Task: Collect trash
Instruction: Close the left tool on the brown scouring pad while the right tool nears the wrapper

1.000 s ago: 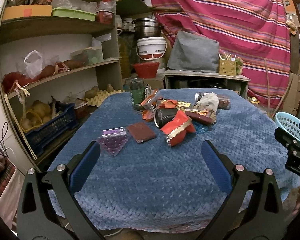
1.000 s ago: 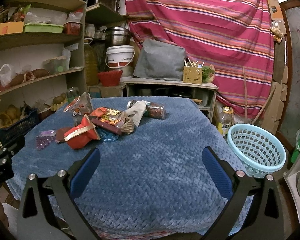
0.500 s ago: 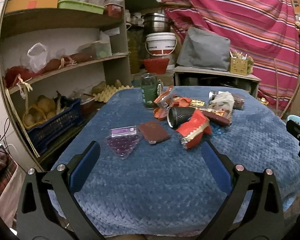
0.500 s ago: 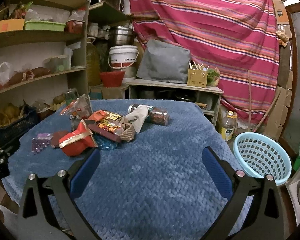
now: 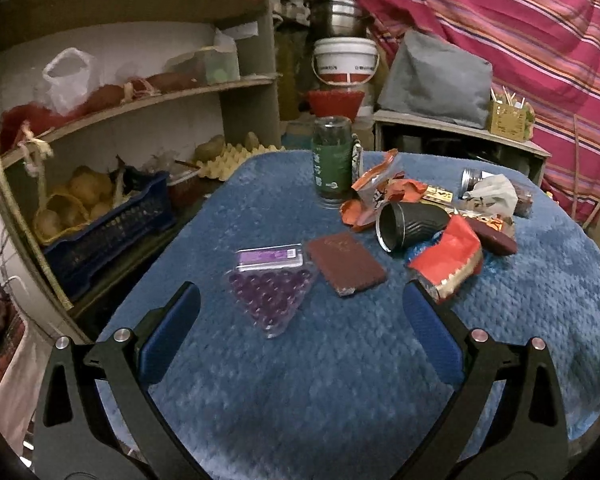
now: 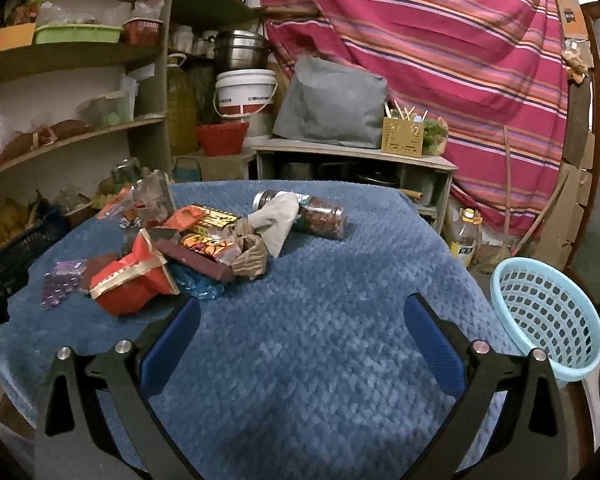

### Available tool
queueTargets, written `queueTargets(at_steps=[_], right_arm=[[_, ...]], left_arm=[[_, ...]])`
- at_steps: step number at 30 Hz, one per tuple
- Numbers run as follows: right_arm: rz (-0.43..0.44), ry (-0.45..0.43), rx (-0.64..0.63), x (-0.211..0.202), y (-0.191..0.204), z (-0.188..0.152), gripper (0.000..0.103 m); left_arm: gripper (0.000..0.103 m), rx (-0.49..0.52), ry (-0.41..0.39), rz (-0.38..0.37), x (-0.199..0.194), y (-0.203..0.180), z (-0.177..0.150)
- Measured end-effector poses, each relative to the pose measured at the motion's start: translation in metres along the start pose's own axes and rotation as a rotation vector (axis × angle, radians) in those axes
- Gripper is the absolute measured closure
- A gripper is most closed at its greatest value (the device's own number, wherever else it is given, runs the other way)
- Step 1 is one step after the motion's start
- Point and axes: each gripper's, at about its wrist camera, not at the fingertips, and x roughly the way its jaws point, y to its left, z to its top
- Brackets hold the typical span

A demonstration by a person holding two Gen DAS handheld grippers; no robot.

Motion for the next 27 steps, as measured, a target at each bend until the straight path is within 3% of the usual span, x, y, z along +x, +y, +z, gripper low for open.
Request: queueTargets(at_steps=[7,13,27], right_arm=[[-0.002,0.017,0.005,0.02,-0.002,0.009,0.004],[-0.015,0.045,0.01,0.033,-0.007,0.008,0.004],[-0.036,0.117,0.02,0.061,-0.013,-0.003,0.004]], left_arm=[[0.005,0.013,0.04,0.006,0.043,-0.019,0.02],[0.005,-0.037,0.097,-0.005,0.08,-0.023,0.027],[0.009,-0.063,0.256,-0.018,0.131,-0.042,0.017]])
